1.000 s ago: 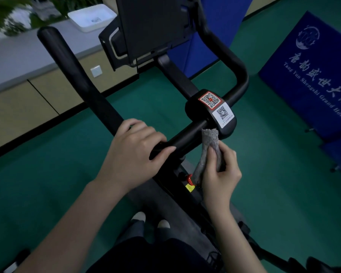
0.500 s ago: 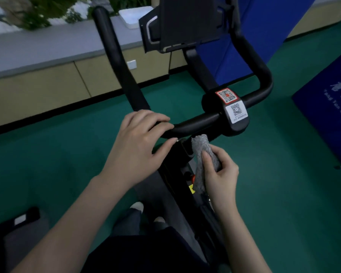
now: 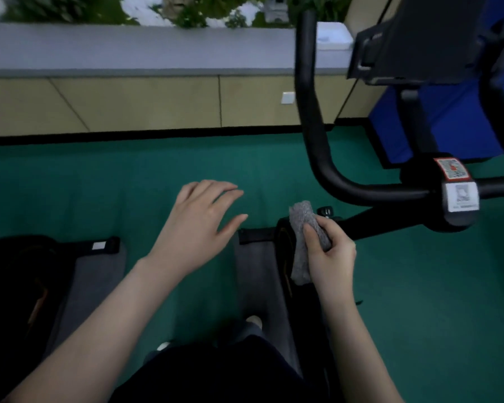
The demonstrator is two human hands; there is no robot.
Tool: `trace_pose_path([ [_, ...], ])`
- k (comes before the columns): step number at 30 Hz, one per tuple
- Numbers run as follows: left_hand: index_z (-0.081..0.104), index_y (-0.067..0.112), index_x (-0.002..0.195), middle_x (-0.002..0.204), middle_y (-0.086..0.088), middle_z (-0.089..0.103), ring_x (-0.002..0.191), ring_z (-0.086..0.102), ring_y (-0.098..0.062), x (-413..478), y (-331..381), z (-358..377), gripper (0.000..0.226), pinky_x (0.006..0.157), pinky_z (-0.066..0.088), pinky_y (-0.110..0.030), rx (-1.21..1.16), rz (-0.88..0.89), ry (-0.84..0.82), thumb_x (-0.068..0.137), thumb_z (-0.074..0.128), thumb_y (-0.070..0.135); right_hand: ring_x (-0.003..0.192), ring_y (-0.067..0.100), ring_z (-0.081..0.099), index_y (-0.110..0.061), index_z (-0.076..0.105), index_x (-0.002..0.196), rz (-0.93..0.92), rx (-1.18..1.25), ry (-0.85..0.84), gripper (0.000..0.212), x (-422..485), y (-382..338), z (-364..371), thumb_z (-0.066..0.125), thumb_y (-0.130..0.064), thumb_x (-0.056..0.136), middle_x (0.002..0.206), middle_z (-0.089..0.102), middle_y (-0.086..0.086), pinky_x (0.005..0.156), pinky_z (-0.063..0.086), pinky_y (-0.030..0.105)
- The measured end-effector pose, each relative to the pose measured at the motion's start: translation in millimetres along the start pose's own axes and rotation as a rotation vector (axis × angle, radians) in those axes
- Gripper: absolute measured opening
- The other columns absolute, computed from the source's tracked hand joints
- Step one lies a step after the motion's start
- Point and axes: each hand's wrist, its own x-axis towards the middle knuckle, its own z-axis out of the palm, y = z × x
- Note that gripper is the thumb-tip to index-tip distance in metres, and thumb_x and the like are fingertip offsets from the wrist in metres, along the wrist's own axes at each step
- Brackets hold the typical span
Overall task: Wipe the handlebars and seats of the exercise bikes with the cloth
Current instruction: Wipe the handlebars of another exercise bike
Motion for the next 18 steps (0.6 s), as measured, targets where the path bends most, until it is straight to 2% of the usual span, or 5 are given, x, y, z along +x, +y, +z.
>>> trace_pose_path([
  [3, 0.062, 0.013, 0.122, 0.122, 0.000, 0.062, 0.114, 0.055, -0.022, -27, -29, -3, 0.042, 0.101, 0.034, -0.038, 0.017, -0.084, -0.004, 0.093, 0.054, 0.041, 0.082, -0.012, 0.061, -0.017, 0.068, 0.100, -0.013, 0.021, -0.052, 0.013, -7, -11, 24, 0.063, -0.012, 0.089, 0.091, 0.067, -0.015, 0.070, 0.043, 0.001],
  [7, 0.062, 0.011, 0.123, 0.125, -0.002, 0.061, 0.117, 0.055, -0.024, -79, -78, -11, 0.043, 0.103, 0.036, -0.040, 0.022, -0.242, -0.041, 0.090, 0.061, 0.039, 0.077, -0.013, 0.060, -0.018, 0.068, 0.098, -0.041, 0.011, -0.149, 0.012, -29, -30, 71, 0.063, -0.011, 0.089, 0.087, 0.066, -0.017, 0.069, 0.043, 0.002],
  [12, 0.057, 0.013, 0.131, 0.133, -0.001, 0.058, 0.123, 0.051, -0.022, -172, -144, -21, 0.054, 0.109, 0.029, -0.038, 0.045, -0.489, -0.125, 0.091, 0.053, 0.050, 0.085, 0.005, 0.064, -0.015, 0.069, 0.098, -0.108, -0.029, -0.340, 0.012, -80, -63, 142, 0.063, -0.012, 0.089, 0.091, 0.069, -0.008, 0.078, 0.048, 0.016],
  [14, 0.052, 0.016, 0.135, 0.138, 0.001, 0.053, 0.129, 0.046, -0.019, -213, -166, -25, 0.057, 0.110, 0.023, -0.036, 0.036, -0.601, -0.143, 0.092, 0.049, 0.053, 0.087, 0.006, 0.064, -0.012, 0.070, 0.100, -0.144, -0.046, -0.435, 0.013, -104, -77, 171, 0.064, -0.011, 0.089, 0.093, 0.069, -0.006, 0.080, 0.049, 0.020],
  [18, 0.044, 0.019, 0.141, 0.146, 0.004, 0.043, 0.136, 0.036, -0.014, -292, -201, -32, 0.059, 0.112, 0.015, -0.032, -0.006, -0.800, -0.137, 0.094, 0.044, 0.055, 0.081, -0.009, 0.061, -0.019, 0.068, 0.095, -0.217, -0.047, -0.594, 0.013, -155, -100, 223, 0.064, -0.009, 0.088, 0.088, 0.066, -0.017, 0.076, 0.045, 0.008],
])
